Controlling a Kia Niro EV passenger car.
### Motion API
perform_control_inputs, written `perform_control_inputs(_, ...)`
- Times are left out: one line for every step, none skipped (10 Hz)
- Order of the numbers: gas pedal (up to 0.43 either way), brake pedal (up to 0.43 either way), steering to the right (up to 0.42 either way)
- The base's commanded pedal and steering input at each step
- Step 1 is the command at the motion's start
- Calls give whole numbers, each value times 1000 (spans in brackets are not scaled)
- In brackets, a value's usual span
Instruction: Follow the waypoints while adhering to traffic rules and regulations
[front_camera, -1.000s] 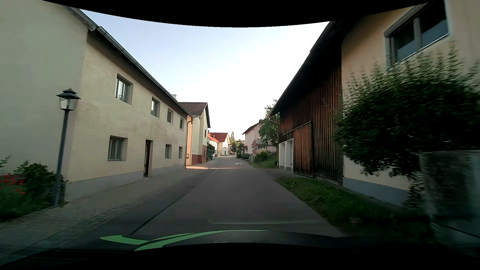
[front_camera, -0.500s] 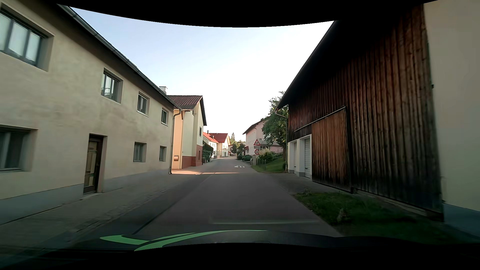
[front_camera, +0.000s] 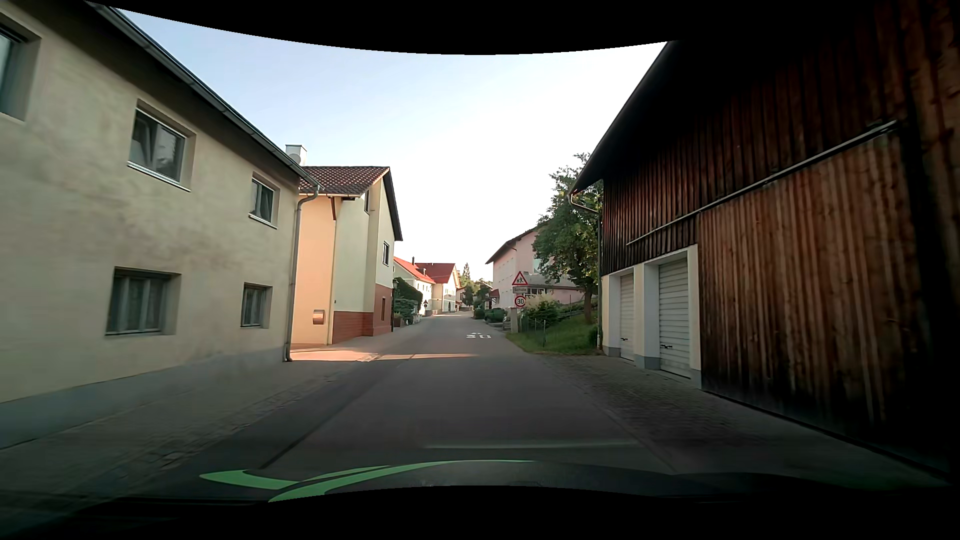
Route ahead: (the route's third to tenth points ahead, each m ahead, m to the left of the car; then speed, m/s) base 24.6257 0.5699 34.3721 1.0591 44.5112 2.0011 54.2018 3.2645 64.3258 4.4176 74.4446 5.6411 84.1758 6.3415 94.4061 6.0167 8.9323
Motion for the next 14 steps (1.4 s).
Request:
perform_control_inputs(157,0,-3)
perform_control_inputs(157,0,-5)
perform_control_inputs(157,0,-6)
perform_control_inputs(157,0,-6)
perform_control_inputs(157,0,-6)
perform_control_inputs(157,0,-5)
perform_control_inputs(157,0,-5)
perform_control_inputs(157,0,-6)
perform_control_inputs(157,0,-12)
perform_control_inputs(157,0,-20)
perform_control_inputs(157,0,-23)
perform_control_inputs(157,0,-23)
perform_control_inputs(157,0,-23)
perform_control_inputs(157,0,-20)
